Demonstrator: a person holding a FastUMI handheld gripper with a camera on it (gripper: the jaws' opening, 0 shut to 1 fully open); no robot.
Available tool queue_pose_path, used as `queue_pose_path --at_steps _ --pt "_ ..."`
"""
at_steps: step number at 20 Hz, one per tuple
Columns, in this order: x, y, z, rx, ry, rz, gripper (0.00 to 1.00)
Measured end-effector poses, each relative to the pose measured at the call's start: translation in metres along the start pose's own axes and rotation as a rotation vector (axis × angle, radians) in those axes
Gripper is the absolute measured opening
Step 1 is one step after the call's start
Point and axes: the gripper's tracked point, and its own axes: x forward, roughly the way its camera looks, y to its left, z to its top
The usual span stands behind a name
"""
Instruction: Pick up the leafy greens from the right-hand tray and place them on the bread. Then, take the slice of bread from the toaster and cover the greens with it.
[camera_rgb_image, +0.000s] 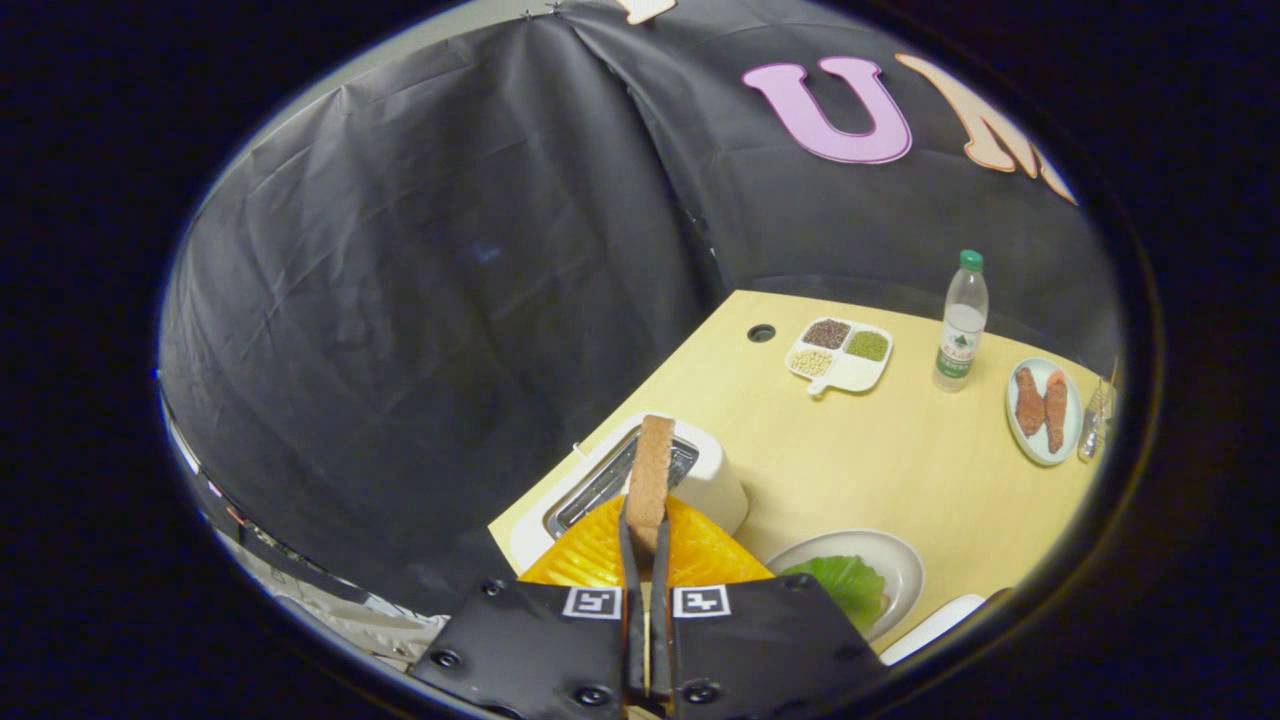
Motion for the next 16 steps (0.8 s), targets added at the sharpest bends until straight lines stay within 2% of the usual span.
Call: queue_pose_path --at_steps 4,16 --pt "-0.013 -0.027 -0.01 -0.006 -0.006 -0.046 0.05" --pt "-0.018 -0.094 -0.074 0.136 0.044 -0.128 0.05"
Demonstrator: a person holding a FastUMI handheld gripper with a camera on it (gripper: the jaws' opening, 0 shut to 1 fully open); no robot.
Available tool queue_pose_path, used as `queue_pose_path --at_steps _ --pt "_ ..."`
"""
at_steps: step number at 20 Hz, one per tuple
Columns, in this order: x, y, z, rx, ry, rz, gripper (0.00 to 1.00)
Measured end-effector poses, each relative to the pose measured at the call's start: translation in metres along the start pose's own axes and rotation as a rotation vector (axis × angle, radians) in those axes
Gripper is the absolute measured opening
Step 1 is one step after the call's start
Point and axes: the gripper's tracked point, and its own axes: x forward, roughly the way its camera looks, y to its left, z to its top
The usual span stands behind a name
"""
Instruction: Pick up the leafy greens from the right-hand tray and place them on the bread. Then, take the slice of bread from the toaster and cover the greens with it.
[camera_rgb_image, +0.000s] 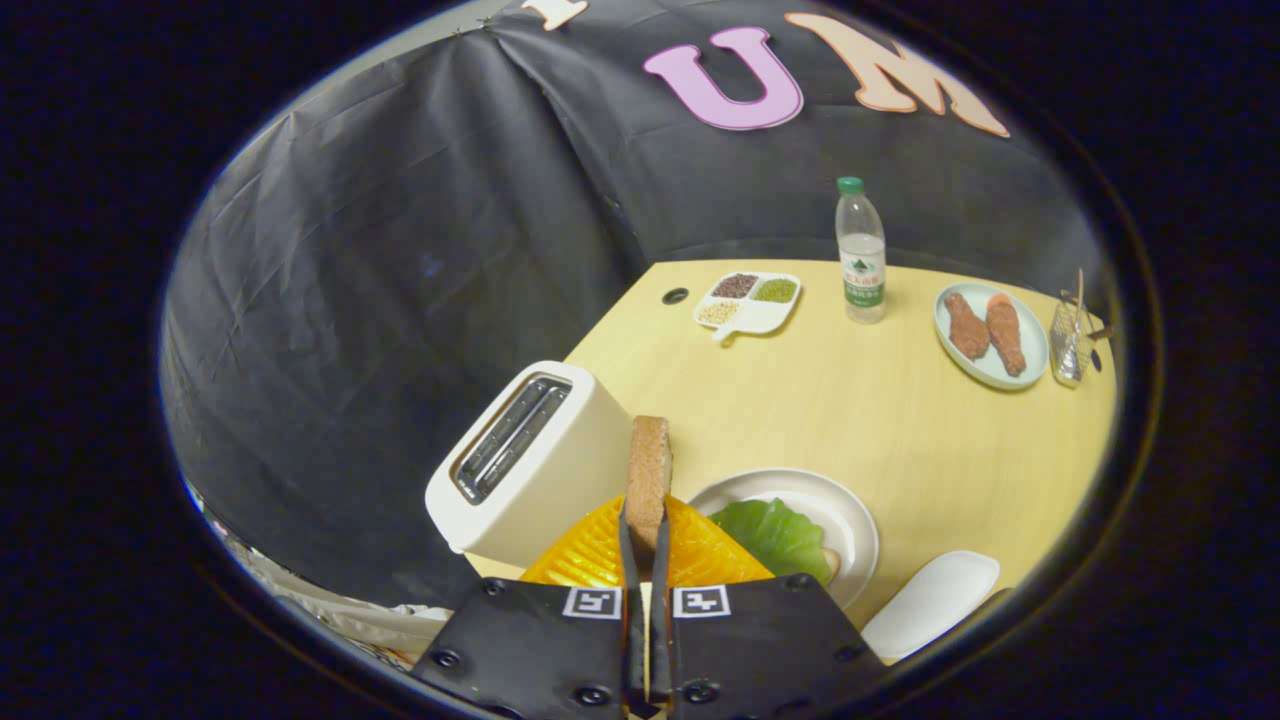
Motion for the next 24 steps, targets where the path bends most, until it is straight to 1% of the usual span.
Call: queue_pose_path --at_steps 7,13,19,21,24 --pt "0.007 -0.029 -0.032 0.116 0.041 -0.001 0.06" --pt "0.007 -0.069 -0.055 0.163 0.062 -0.068 0.11" --pt "0.005 -0.1 -0.081 0.121 0.103 -0.135 0.56" --pt "0.005 -0.106 -0.089 0.1 0.111 -0.144 0.71" --pt "-0.002 -0.112 -0.09 0.07 0.104 -0.155 0.94"
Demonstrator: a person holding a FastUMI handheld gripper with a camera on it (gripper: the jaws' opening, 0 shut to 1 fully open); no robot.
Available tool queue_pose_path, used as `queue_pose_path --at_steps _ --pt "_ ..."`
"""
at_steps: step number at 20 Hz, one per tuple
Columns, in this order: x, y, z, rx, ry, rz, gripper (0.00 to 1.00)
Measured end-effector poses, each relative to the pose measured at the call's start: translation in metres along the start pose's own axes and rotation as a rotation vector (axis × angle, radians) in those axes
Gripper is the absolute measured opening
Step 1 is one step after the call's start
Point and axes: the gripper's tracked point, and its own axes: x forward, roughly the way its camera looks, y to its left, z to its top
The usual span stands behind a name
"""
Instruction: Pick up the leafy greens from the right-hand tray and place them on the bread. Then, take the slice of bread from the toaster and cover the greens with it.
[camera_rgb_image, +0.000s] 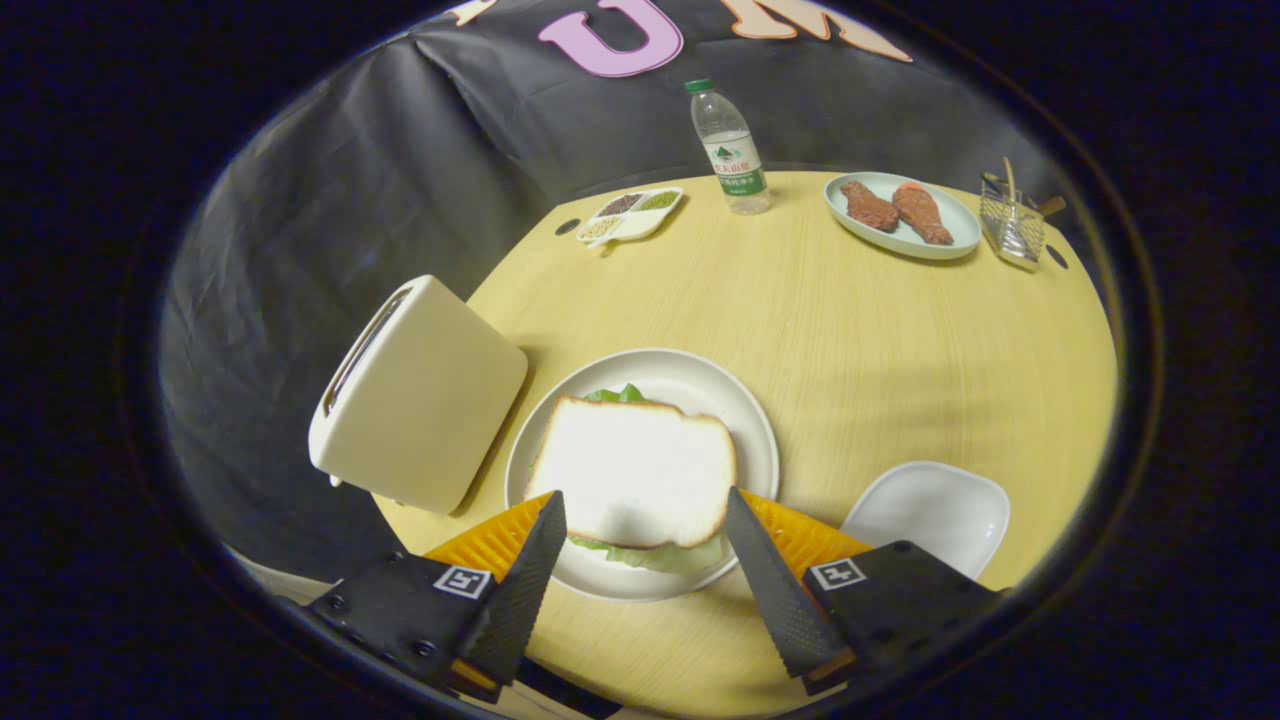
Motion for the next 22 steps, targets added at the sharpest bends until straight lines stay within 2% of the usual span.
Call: queue_pose_path --at_steps 1,5,10,17,22 --pt "-0.003 -0.001 0.0 -0.006 -0.006 0.0 1.0" --pt "-0.028 -0.001 0.015 -0.058 -0.09 0.006 1.0" --pt "-0.086 0.002 0.059 -0.105 -0.304 0.015 1.0" --pt "-0.174 -0.013 0.114 -0.179 -0.566 -0.114 1.0" --pt "-0.243 -0.025 0.153 -0.167 -0.769 -0.22 1.0"
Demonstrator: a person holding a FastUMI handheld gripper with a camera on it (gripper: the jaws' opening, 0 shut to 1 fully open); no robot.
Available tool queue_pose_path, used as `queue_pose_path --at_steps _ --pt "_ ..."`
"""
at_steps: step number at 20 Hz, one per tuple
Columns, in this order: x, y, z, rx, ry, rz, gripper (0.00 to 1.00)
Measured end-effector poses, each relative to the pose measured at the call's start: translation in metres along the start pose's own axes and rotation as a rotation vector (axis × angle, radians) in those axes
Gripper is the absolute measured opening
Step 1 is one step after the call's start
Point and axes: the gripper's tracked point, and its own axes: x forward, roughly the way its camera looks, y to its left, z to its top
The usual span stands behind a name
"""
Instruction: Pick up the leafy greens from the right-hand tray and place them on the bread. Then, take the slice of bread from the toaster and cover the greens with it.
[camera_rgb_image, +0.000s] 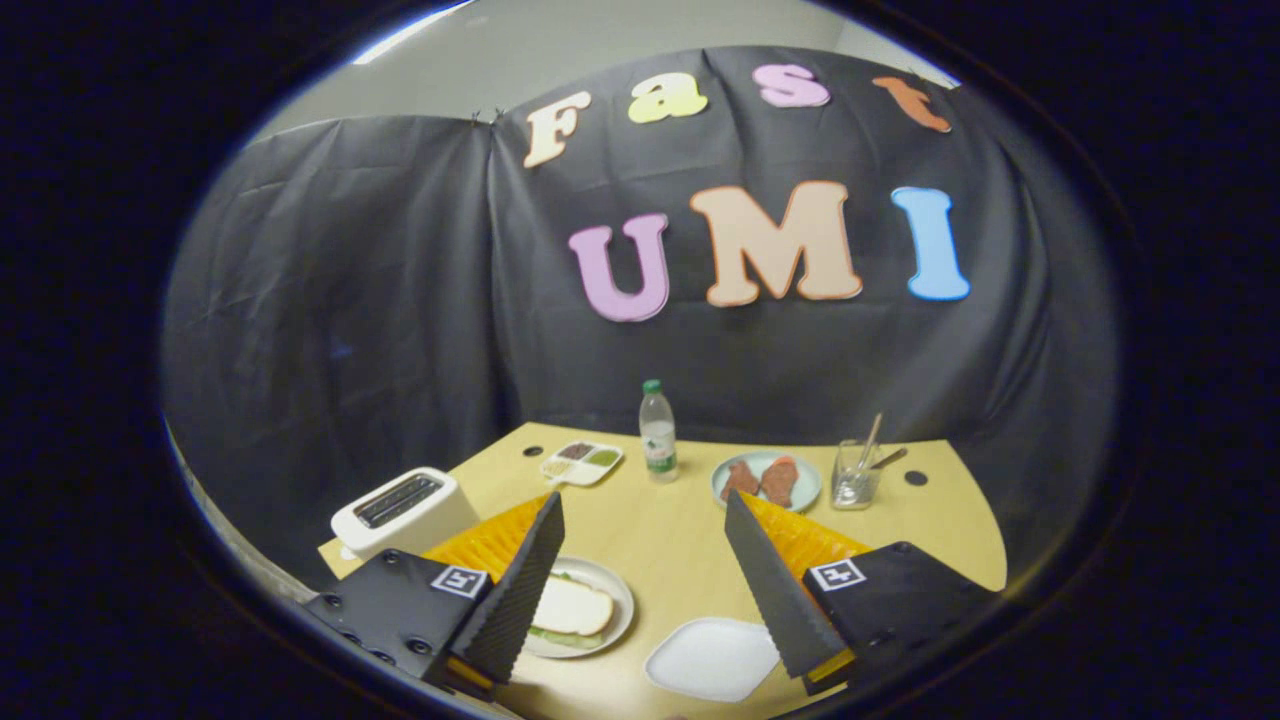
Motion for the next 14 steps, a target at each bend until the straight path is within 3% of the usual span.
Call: queue_pose_path --at_steps 7,14 --pt "-0.019 -0.038 0.062 -0.033 -0.164 -0.139 1.0" --pt "-0.021 -0.045 0.08 -0.008 -0.203 -0.148 1.0"
